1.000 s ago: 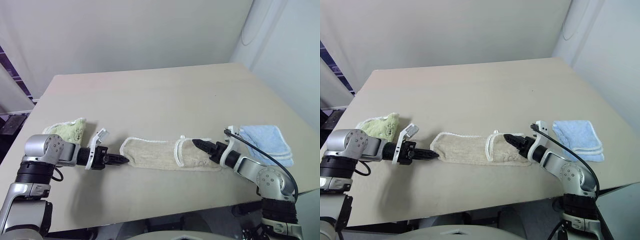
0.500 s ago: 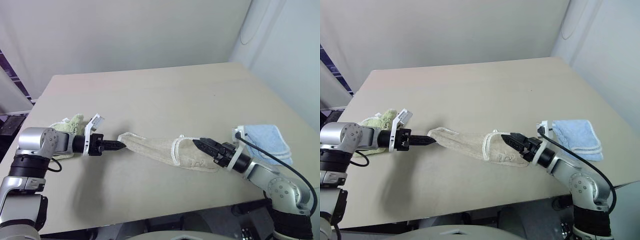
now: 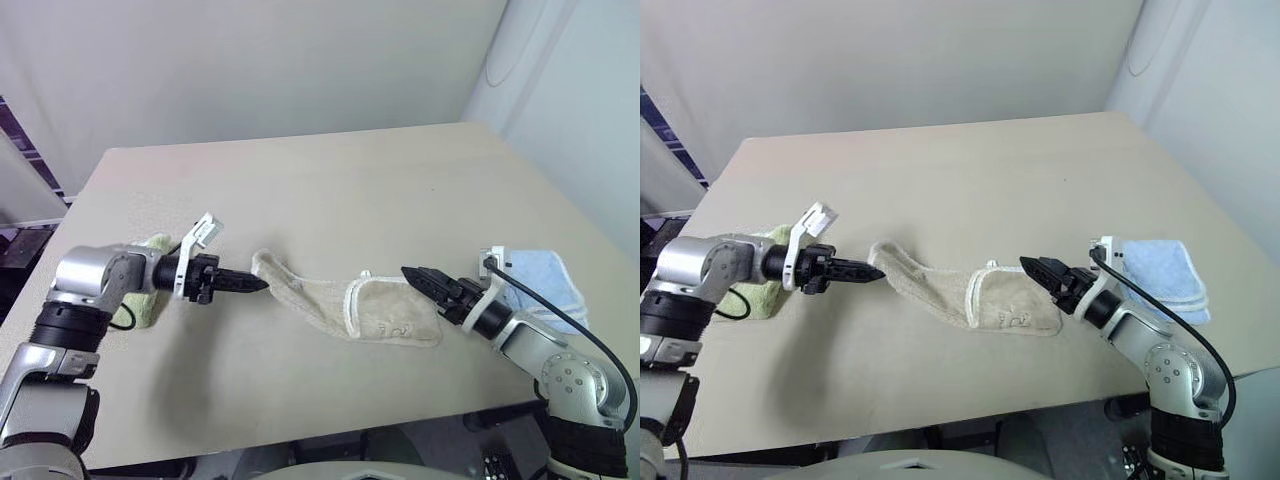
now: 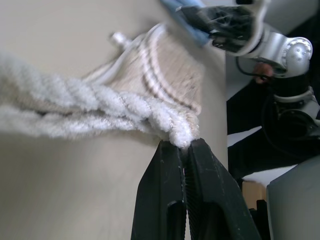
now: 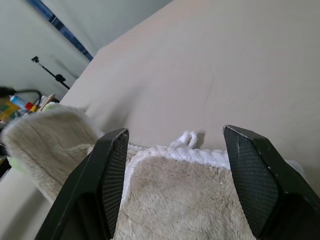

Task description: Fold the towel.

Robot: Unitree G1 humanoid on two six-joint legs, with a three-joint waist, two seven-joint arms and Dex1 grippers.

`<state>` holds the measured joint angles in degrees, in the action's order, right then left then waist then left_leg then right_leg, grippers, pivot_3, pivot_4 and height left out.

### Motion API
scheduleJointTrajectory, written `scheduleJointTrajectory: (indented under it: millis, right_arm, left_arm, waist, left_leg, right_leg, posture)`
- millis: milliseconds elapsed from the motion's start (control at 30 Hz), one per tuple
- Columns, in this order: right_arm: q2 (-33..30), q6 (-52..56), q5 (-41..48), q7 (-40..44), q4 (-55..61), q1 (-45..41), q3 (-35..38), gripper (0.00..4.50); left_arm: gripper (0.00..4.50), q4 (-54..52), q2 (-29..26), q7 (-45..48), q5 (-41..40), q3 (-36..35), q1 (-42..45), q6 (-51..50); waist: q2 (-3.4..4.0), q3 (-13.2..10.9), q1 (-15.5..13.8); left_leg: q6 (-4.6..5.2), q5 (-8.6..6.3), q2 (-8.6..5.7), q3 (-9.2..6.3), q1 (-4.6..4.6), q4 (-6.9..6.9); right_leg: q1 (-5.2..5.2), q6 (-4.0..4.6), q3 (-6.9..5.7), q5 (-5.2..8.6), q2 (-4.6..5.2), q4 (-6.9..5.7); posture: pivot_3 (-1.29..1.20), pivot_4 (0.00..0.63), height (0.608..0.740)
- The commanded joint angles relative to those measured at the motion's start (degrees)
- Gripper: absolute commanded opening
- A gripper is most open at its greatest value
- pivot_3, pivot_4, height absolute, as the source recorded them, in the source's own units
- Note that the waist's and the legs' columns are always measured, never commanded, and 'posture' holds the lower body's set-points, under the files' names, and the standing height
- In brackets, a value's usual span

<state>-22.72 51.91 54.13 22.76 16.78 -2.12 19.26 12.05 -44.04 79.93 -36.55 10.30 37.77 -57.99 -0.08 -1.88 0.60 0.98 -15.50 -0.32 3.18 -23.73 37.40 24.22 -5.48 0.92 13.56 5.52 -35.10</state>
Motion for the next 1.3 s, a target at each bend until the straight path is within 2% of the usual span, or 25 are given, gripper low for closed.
scheduleJointTrajectory:
  millis: [33, 333, 467, 767, 933, 1067, 1300]
  right_arm:
    - [0.1, -1.5, 1.4, -0.7, 2.5, 0.5, 2.3, 3.15]
    - [2.2, -4.6, 2.1, -6.1, 4.3, 2.7, 5.8, 3.15]
    - [3.7, -7.0, 2.2, -10.5, 3.6, 3.9, 9.6, 3.15]
    - [5.6, -9.8, 2.3, -14.7, 5.9, 7.5, 11.3, 3.15]
    - [5.7, -10.5, 1.7, -15.5, 7.0, 9.0, 10.2, 3.15]
    - [5.3, -10.5, 1.6, -15.7, 6.9, 9.0, 10.2, 3.15]
    - [4.1, -11.9, -0.3, -14.8, 6.3, 8.4, 9.5, 3.15]
  left_arm:
    - [0.04, 1.1, 2.6, 3.1, 1.1, 1.6, 4.3, 2.9]
    - [0.04, 10.7, 17.4, 12.0, 8.7, 13.3, 13.6, 11.6]
    - [0.04, 18.2, 28.2, 11.7, 12.3, 16.3, 17.8, 15.5]
    - [0.04, 34.0, 43.5, 8.1, 20.1, 17.1, 20.6, 23.9]
    - [0.04, 39.5, 47.8, 6.7, 23.1, 16.0, 20.6, 27.5]
    - [1.05, 38.6, 48.1, 8.6, 23.5, 15.2, 19.7, 27.1]
    - [3.6, 35.0, 46.9, 4.6, 23.4, 10.9, 18.3, 28.1]
  waist:
    - [0.0, 0.0, 0.1]
    - [-0.08, -0.1, 0.2]
    - [-0.19, -0.1, -0.1]
    - [-0.19, -0.2, 0.1]
    - [-0.16, -0.2, 0.0]
    - [-0.15, -0.2, 0.2]
    - [-0.15, -0.2, 0.1]
  left_leg:
    - [0.01, 0.0, -0.01, 0.01, 0.0, 0.03]
    - [0.28, -0.08, 0.08, 0.01, -0.04, 0.82]
    - [0.28, -0.08, 0.07, -0.04, 0.3, 0.9]
    - [0.37, -0.13, 0.18, -0.21, 0.33, 0.87]
    - [0.37, -0.13, 0.2, -0.35, 0.35, 0.88]
    - [0.37, -0.13, 0.19, -0.29, 0.35, 0.88]
    - [0.37, -0.13, 0.2, -0.33, 0.36, 0.88]
  right_leg:
    - [-0.02, 0.0, 0.0, 0.0, 0.0, 0.0]
    - [-0.4, -0.07, -0.07, 0.01, -0.55, -0.06]
    - [-0.82, -0.11, -0.07, 0.03, -0.59, -0.02]
    - [-0.76, -0.28, -0.04, 0.09, -0.89, -0.1]
    - [-0.8, -0.3, -0.08, 0.09, -0.92, -0.12]
    - [-0.8, -0.3, -0.02, 0.09, -0.89, -0.1]
    - [-0.8, -0.3, -0.03, 0.09, -0.9, -0.11]
  posture:
    - [0.0, 0.0, 0.74]
    - [0.0, 0.0, 0.74]
    - [0.0, 0.0, 0.74]
    - [0.0, 0.0, 0.74]
    - [0.0, 0.0, 0.74]
    - [0.0, 0.0, 0.74]
    - [0.0, 0.0, 0.74]
